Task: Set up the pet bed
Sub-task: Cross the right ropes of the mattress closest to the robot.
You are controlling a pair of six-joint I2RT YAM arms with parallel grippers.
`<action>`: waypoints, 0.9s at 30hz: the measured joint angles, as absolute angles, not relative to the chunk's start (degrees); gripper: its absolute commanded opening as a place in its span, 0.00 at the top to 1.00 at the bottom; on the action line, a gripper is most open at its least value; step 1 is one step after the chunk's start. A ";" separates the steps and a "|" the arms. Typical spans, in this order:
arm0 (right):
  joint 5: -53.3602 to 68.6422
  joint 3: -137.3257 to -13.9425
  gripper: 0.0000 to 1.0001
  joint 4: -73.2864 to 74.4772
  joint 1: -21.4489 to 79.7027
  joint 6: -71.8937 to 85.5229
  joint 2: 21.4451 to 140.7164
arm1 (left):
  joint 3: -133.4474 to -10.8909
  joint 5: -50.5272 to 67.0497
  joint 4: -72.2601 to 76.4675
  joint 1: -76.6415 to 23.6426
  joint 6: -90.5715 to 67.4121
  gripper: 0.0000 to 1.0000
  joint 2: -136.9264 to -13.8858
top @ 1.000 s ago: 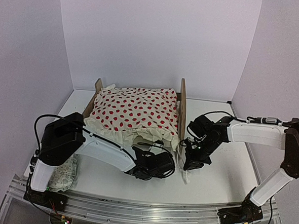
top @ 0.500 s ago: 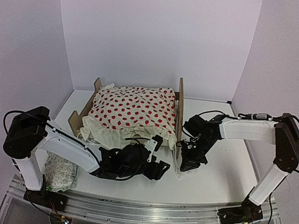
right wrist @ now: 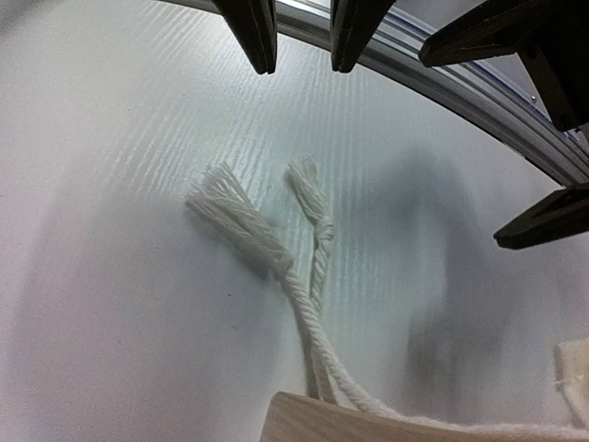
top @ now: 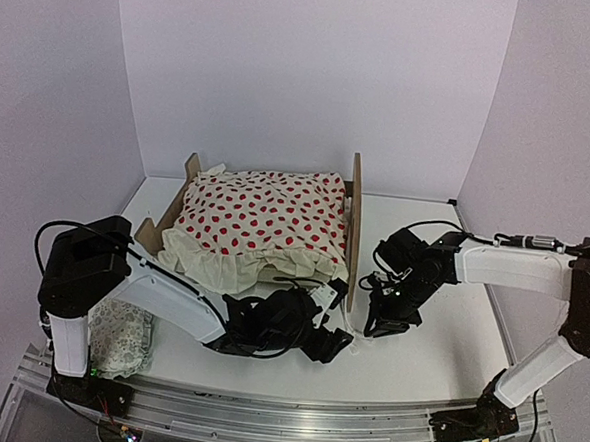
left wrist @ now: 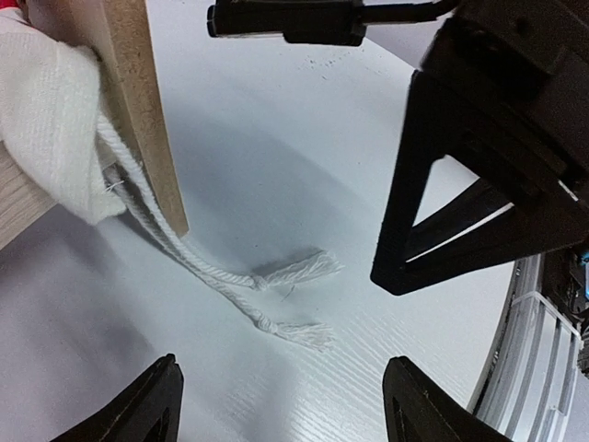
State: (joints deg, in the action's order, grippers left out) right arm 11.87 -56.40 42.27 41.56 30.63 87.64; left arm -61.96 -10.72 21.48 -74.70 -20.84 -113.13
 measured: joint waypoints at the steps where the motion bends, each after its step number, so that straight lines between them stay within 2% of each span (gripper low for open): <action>1: 10.60 -55.58 0.68 42.12 41.56 30.67 86.65 | -63.11 -11.04 20.80 -74.70 -20.74 0.23 -113.90; 3: 7.65 -53.70 0.61 41.98 41.61 30.66 84.43 | -65.20 -11.90 19.10 -74.73 -20.51 0.23 -115.28; 6: 4.40 -50.67 0.59 40.68 41.71 30.56 81.61 | -67.31 -13.02 17.26 -74.74 -20.38 0.26 -116.86; 17: 3.24 -49.60 0.57 33.68 41.65 29.50 89.20 | -72.60 -16.29 10.53 -74.74 -20.19 0.23 -122.64; 27: 6.73 -49.60 0.59 27.90 41.38 29.57 94.68 | -73.19 -16.54 8.97 -75.15 -19.05 0.19 -123.22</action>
